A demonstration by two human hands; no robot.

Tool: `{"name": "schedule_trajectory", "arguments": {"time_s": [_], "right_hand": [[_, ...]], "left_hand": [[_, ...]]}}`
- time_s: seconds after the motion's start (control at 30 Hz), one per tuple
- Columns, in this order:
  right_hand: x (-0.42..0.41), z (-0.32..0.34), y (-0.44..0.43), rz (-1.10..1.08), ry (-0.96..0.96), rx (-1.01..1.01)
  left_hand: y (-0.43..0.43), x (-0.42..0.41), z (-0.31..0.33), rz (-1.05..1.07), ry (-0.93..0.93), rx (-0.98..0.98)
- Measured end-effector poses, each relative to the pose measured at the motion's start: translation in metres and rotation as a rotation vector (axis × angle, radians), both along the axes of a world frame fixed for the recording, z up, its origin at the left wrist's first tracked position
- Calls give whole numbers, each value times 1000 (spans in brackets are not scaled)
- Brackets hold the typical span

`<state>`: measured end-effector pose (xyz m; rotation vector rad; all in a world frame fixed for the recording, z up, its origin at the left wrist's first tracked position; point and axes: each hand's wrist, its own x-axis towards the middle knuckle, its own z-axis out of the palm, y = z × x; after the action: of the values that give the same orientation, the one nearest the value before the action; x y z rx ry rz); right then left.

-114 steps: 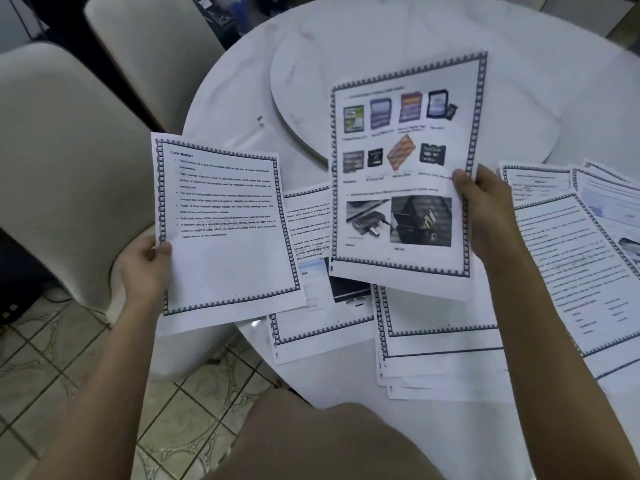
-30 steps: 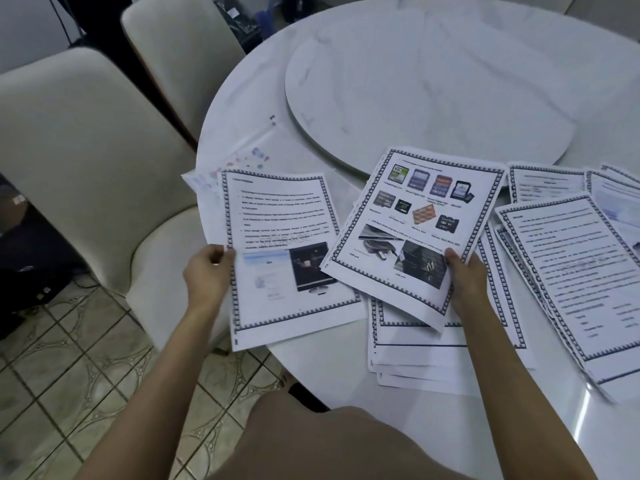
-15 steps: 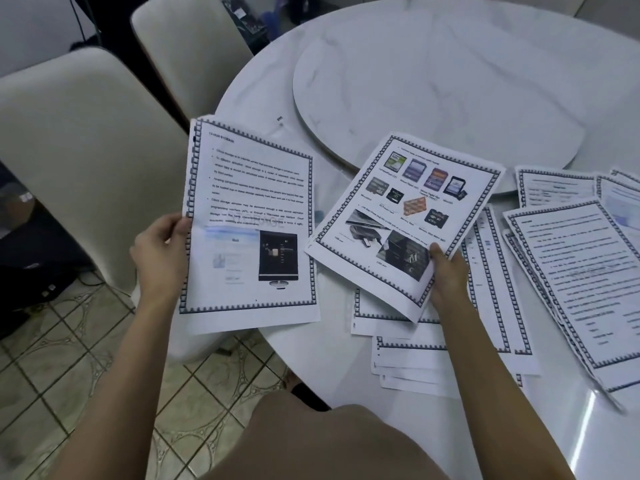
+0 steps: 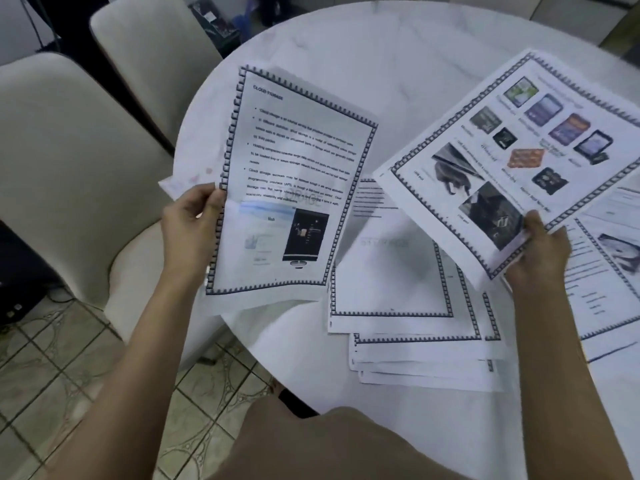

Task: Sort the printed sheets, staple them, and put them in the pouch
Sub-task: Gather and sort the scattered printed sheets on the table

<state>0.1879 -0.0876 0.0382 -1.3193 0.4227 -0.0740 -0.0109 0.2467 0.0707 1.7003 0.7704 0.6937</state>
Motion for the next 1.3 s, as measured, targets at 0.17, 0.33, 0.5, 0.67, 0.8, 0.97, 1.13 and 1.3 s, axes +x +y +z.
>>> {"name": "schedule_trajectory", "arguments": {"time_s": [0.17, 0.33, 0.5, 0.67, 0.8, 0.97, 1.13, 1.3], "right_hand": [[3, 12, -30, -54, -19, -2], [6, 17, -54, -89, 7, -15], [3, 20, -66, -81, -8, 7], [0, 19, -69, -58, -33, 15], [-2, 15, -67, -20, -33, -37], [-2, 7, -71, 43, -58, -77], [2, 0, -81, 63, -58, -100], [4, -3, -89, 78, -52, -115]], "left_hand": [[-25, 22, 10, -49, -78, -41], [-34, 31, 26, -29, -134, -40], [-49, 43, 17, -8, -118, -88], [-75, 50, -42, -25, 93, -188], [-101, 48, -77, -67, 314, -75], [-122, 48, -90, -30, 426, -15], [-131, 50, -93, -156, 497, 88], [-138, 57, -90, -219, 589, 57]]}}
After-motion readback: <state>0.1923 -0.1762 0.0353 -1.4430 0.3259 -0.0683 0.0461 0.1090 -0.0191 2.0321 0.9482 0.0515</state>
